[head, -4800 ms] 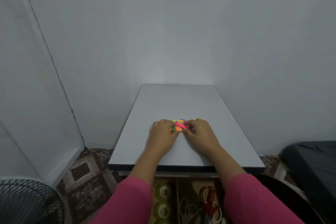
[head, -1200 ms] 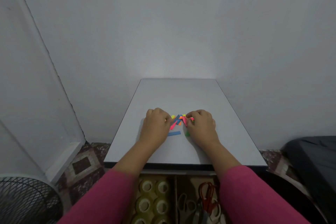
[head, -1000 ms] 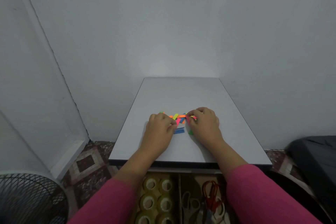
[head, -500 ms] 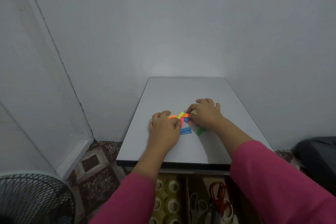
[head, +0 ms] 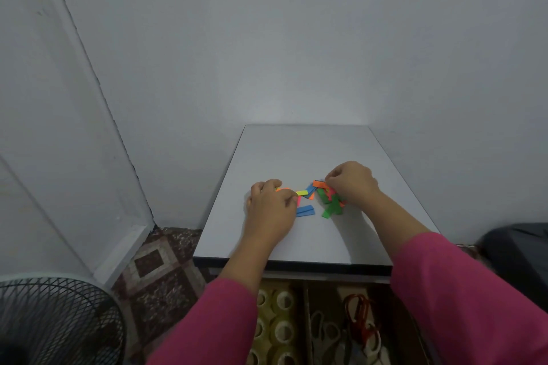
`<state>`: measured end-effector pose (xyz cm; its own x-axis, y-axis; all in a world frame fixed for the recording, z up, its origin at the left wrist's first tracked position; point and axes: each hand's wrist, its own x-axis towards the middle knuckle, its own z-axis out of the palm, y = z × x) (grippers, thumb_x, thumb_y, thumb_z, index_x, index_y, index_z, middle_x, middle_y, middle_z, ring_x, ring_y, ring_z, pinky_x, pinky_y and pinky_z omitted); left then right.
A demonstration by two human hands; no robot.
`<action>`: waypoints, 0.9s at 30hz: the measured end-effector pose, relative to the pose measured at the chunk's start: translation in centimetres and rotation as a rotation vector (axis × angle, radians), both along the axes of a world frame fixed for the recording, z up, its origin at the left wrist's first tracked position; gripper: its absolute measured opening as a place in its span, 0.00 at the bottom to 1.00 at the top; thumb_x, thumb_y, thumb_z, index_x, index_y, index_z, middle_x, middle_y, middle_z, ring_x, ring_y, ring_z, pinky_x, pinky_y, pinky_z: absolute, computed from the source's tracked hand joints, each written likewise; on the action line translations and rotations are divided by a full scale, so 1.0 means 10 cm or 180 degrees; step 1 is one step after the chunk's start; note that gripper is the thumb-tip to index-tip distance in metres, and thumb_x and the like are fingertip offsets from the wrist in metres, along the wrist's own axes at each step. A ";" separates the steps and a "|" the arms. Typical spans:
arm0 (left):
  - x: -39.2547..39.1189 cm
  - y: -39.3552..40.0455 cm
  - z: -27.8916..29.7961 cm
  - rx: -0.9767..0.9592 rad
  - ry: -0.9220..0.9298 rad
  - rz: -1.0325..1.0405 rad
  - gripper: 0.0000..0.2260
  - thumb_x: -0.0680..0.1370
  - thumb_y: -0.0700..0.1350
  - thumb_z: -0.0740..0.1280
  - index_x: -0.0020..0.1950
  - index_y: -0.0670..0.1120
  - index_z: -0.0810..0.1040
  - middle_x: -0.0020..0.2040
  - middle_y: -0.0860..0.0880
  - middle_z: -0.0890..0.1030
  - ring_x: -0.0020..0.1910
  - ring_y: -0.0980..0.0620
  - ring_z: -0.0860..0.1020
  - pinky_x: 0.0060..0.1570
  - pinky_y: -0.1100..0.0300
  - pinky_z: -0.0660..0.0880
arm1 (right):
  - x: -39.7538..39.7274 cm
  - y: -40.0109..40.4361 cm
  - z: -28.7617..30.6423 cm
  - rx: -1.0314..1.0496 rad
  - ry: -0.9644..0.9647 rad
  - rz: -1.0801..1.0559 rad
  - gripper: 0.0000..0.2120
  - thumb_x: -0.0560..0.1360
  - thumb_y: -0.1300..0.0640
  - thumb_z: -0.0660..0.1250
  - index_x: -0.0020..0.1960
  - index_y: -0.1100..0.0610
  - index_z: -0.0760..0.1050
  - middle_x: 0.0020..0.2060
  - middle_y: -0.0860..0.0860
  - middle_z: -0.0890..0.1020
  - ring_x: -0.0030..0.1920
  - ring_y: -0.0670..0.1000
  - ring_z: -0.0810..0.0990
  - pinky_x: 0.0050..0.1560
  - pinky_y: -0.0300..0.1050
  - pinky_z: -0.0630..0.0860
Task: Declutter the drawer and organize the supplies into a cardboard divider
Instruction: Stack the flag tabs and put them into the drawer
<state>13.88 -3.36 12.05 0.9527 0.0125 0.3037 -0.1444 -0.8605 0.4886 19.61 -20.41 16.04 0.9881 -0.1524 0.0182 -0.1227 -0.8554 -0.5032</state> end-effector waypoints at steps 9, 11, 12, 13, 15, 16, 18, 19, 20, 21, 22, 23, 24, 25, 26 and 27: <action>0.01 -0.01 -0.01 0.0057 -0.0016 0.0009 0.14 0.81 0.52 0.58 0.58 0.53 0.81 0.68 0.52 0.71 0.67 0.50 0.62 0.65 0.53 0.62 | 0.01 0.17 0.06 -0.1863 -0.0515 0.1436 0.13 0.78 0.52 0.63 0.58 0.36 0.77 0.63 0.47 0.72 0.64 0.53 0.66 0.61 0.51 0.62; 0.01 0.00 -0.01 0.0041 -0.0018 0.0001 0.14 0.81 0.52 0.58 0.57 0.53 0.81 0.68 0.51 0.71 0.67 0.50 0.62 0.65 0.52 0.63 | 0.03 0.18 0.05 -0.1925 -0.0571 0.1425 0.09 0.76 0.49 0.66 0.54 0.38 0.79 0.61 0.47 0.73 0.62 0.53 0.67 0.59 0.50 0.62; 0.01 0.00 -0.01 0.0030 -0.0019 0.0001 0.14 0.81 0.52 0.58 0.57 0.53 0.81 0.68 0.51 0.71 0.67 0.50 0.62 0.65 0.52 0.63 | 0.03 0.19 0.05 -0.1886 -0.0609 0.1411 0.08 0.75 0.48 0.67 0.53 0.40 0.79 0.60 0.47 0.73 0.62 0.53 0.67 0.59 0.50 0.62; 0.01 0.00 -0.01 0.0033 -0.0020 -0.0001 0.14 0.81 0.52 0.58 0.58 0.53 0.81 0.68 0.51 0.71 0.67 0.49 0.62 0.65 0.52 0.63 | 0.03 0.18 0.06 -0.1824 -0.0642 0.1383 0.07 0.74 0.47 0.68 0.52 0.41 0.80 0.58 0.47 0.74 0.61 0.53 0.68 0.58 0.49 0.63; 0.00 -0.01 -0.01 0.0081 -0.0039 -0.0011 0.14 0.81 0.52 0.58 0.59 0.53 0.81 0.68 0.51 0.71 0.67 0.49 0.62 0.65 0.53 0.63 | 0.03 0.16 0.08 -0.1657 -0.0681 0.1309 0.07 0.74 0.48 0.69 0.51 0.43 0.80 0.57 0.47 0.75 0.61 0.52 0.68 0.59 0.49 0.63; 0.00 -0.01 -0.01 0.0089 -0.0046 -0.0013 0.14 0.81 0.52 0.58 0.59 0.53 0.81 0.68 0.51 0.71 0.67 0.49 0.62 0.65 0.53 0.63 | 0.02 0.15 0.09 -0.1573 -0.0690 0.1275 0.07 0.74 0.49 0.68 0.52 0.44 0.80 0.57 0.47 0.75 0.61 0.52 0.68 0.59 0.48 0.63; 0.01 0.00 -0.01 0.0065 -0.0041 -0.0014 0.14 0.81 0.52 0.58 0.58 0.53 0.81 0.68 0.51 0.71 0.67 0.49 0.62 0.64 0.53 0.63 | 0.00 0.13 0.13 -0.1415 -0.0701 0.1237 0.07 0.75 0.51 0.67 0.52 0.45 0.80 0.55 0.47 0.76 0.61 0.52 0.69 0.58 0.48 0.63; 0.02 0.00 -0.01 0.0054 -0.0030 -0.0014 0.13 0.81 0.51 0.58 0.57 0.54 0.81 0.68 0.52 0.71 0.67 0.49 0.62 0.64 0.53 0.62 | -0.01 0.12 0.15 -0.1317 -0.0688 0.1223 0.07 0.75 0.52 0.67 0.52 0.45 0.80 0.53 0.46 0.78 0.60 0.51 0.71 0.57 0.48 0.63; 0.02 0.00 -0.02 0.0044 -0.0018 -0.0011 0.13 0.81 0.51 0.58 0.57 0.54 0.82 0.67 0.52 0.71 0.67 0.50 0.62 0.64 0.54 0.62 | -0.03 0.11 0.18 -0.1184 -0.0642 0.1201 0.07 0.75 0.53 0.66 0.51 0.46 0.80 0.50 0.45 0.80 0.58 0.50 0.73 0.56 0.48 0.62; 0.03 0.00 -0.02 0.0030 -0.0007 -0.0006 0.13 0.81 0.51 0.58 0.56 0.55 0.82 0.67 0.52 0.71 0.67 0.50 0.62 0.64 0.54 0.63 | -0.04 0.10 0.22 -0.1032 -0.0557 0.1173 0.07 0.75 0.53 0.67 0.50 0.46 0.80 0.47 0.43 0.80 0.55 0.49 0.75 0.55 0.47 0.62; 0.03 0.00 -0.02 0.0011 -0.0006 0.0000 0.13 0.81 0.51 0.58 0.56 0.55 0.81 0.67 0.52 0.71 0.67 0.50 0.62 0.64 0.54 0.63 | -0.06 0.09 0.25 -0.0896 -0.0447 0.1141 0.06 0.74 0.54 0.67 0.49 0.46 0.80 0.44 0.42 0.80 0.52 0.48 0.77 0.54 0.46 0.63; 0.03 0.00 -0.02 -0.0013 -0.0008 0.0006 0.13 0.81 0.51 0.58 0.57 0.55 0.81 0.67 0.52 0.71 0.67 0.50 0.62 0.64 0.54 0.63 | -0.08 0.07 0.29 -0.0776 -0.0317 0.1126 0.06 0.73 0.54 0.68 0.49 0.46 0.81 0.41 0.42 0.80 0.49 0.46 0.77 0.53 0.46 0.65; 0.02 0.00 -0.02 -0.0035 -0.0013 0.0009 0.13 0.81 0.51 0.58 0.57 0.55 0.81 0.67 0.53 0.71 0.67 0.51 0.62 0.64 0.54 0.63 | -0.11 0.06 0.32 -0.0614 -0.0165 0.1150 0.06 0.73 0.54 0.70 0.48 0.47 0.81 0.39 0.41 0.80 0.47 0.45 0.77 0.53 0.46 0.68; 0.02 0.00 -0.02 -0.0050 -0.0017 0.0009 0.13 0.81 0.51 0.58 0.57 0.54 0.81 0.67 0.53 0.71 0.67 0.51 0.62 0.64 0.54 0.62 | -0.14 0.05 0.33 -0.0380 -0.0003 0.1211 0.05 0.72 0.56 0.71 0.47 0.48 0.82 0.38 0.42 0.81 0.45 0.45 0.77 0.52 0.45 0.71; 0.02 0.00 -0.02 -0.0066 -0.0023 0.0007 0.13 0.81 0.51 0.58 0.57 0.54 0.81 0.67 0.52 0.71 0.67 0.51 0.62 0.64 0.54 0.62 | -0.17 0.05 0.33 -0.0123 0.0158 0.1290 0.05 0.71 0.57 0.73 0.46 0.49 0.83 0.37 0.43 0.82 0.44 0.46 0.78 0.50 0.45 0.74; 0.02 0.01 -0.02 -0.0095 -0.0031 0.0003 0.13 0.81 0.51 0.59 0.57 0.54 0.82 0.67 0.52 0.72 0.67 0.50 0.62 0.64 0.54 0.62 | -0.21 0.04 0.32 0.0048 0.0302 0.1374 0.05 0.70 0.58 0.73 0.46 0.51 0.84 0.37 0.45 0.82 0.42 0.46 0.78 0.45 0.44 0.76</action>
<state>14.06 -3.30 11.88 0.9497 0.0226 0.3123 -0.1485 -0.8457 0.5126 17.51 -20.00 19.26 0.9585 0.2750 -0.0746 0.1980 -0.8311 -0.5197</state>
